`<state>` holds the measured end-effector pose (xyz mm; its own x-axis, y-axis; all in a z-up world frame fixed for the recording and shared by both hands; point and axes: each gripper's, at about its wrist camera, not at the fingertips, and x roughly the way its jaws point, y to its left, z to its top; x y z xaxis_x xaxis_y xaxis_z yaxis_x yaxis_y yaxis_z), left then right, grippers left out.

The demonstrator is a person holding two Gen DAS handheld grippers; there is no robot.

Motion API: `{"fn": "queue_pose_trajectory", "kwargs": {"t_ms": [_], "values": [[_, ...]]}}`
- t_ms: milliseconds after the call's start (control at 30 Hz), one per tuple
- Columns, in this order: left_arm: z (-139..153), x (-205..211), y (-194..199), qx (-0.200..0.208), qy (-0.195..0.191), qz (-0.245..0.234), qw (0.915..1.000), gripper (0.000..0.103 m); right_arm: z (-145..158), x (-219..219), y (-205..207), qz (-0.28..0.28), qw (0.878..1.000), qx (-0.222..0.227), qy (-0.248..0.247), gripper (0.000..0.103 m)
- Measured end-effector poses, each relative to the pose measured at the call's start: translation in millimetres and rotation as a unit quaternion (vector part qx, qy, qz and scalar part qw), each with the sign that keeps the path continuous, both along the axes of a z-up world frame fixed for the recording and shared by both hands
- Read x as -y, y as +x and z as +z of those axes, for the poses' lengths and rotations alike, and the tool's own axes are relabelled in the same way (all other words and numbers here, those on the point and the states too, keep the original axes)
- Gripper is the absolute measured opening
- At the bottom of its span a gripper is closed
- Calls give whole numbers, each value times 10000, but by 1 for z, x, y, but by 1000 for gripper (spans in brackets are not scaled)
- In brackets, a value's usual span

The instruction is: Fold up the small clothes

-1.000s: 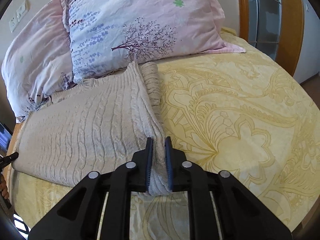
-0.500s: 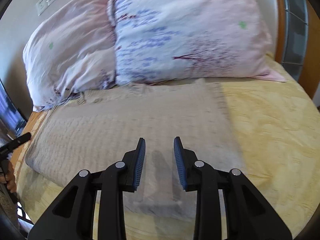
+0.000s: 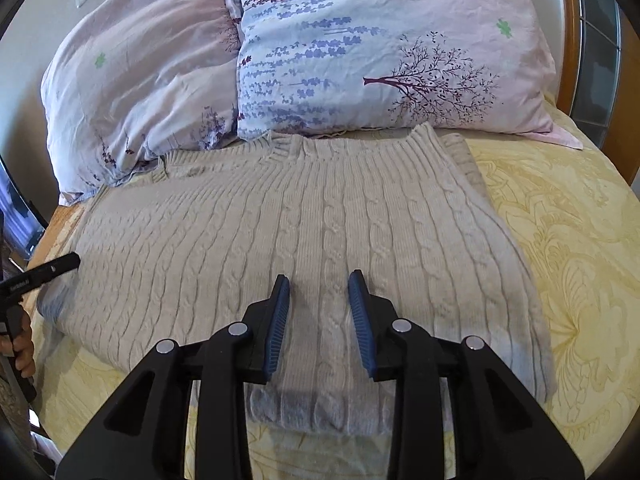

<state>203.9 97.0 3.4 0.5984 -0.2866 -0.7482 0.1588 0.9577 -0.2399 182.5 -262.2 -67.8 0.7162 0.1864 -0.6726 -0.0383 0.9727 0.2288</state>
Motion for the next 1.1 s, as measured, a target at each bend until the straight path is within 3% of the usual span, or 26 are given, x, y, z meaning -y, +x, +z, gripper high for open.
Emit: {"fn": "queue_pose_trajectory", "kwargs": {"t_ms": [100, 233, 367, 833, 1100], "values": [[10, -16, -2, 2, -550, 130, 9984, 63, 4, 4, -1, 42, 9993, -124, 356, 50], [21, -44, 3, 46, -894, 540, 9945, 67, 14, 0, -3, 11, 9988, 91, 479, 51], [16, -69, 17, -192, -1266, 915, 9875, 67, 17, -10, 1, 86, 9987, 116, 483, 53], [-12, -75, 42, -691, -1905, 1068, 9734, 65, 14, -20, 4, 177, 9990, 150, 394, 57], [-17, -70, 48, -797, -2109, 1063, 9684, 46, 11, -22, 4, 206, 9986, 205, 437, 61]]}}
